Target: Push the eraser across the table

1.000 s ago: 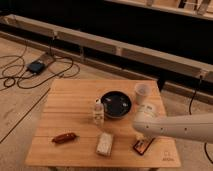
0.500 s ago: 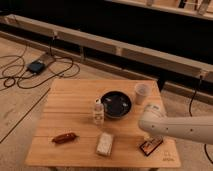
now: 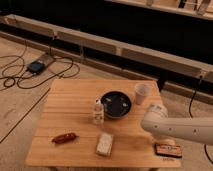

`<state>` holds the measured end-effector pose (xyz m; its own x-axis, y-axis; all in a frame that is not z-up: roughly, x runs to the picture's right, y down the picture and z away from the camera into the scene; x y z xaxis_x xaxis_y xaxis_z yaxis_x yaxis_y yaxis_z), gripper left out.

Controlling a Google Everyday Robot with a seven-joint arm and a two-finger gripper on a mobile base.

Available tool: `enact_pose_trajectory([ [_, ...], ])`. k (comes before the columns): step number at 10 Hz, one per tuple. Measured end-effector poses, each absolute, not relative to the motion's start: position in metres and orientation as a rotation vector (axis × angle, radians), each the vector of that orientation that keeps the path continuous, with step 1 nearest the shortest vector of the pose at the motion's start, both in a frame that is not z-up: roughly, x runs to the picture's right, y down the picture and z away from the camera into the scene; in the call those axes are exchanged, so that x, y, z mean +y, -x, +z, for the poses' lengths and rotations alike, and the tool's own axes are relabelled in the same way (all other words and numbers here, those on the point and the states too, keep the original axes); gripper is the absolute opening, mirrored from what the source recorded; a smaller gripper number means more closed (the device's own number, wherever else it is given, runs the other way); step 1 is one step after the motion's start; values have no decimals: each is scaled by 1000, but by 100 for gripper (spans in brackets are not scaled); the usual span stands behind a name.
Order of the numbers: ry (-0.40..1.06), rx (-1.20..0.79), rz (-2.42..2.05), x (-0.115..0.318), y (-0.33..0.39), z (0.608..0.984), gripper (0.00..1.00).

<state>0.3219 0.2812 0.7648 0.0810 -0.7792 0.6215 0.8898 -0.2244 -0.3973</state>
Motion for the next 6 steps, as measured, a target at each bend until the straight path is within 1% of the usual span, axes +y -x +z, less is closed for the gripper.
enact_pose_trajectory([
  [6, 901, -164, -1568, 279, -312, 763, 80],
])
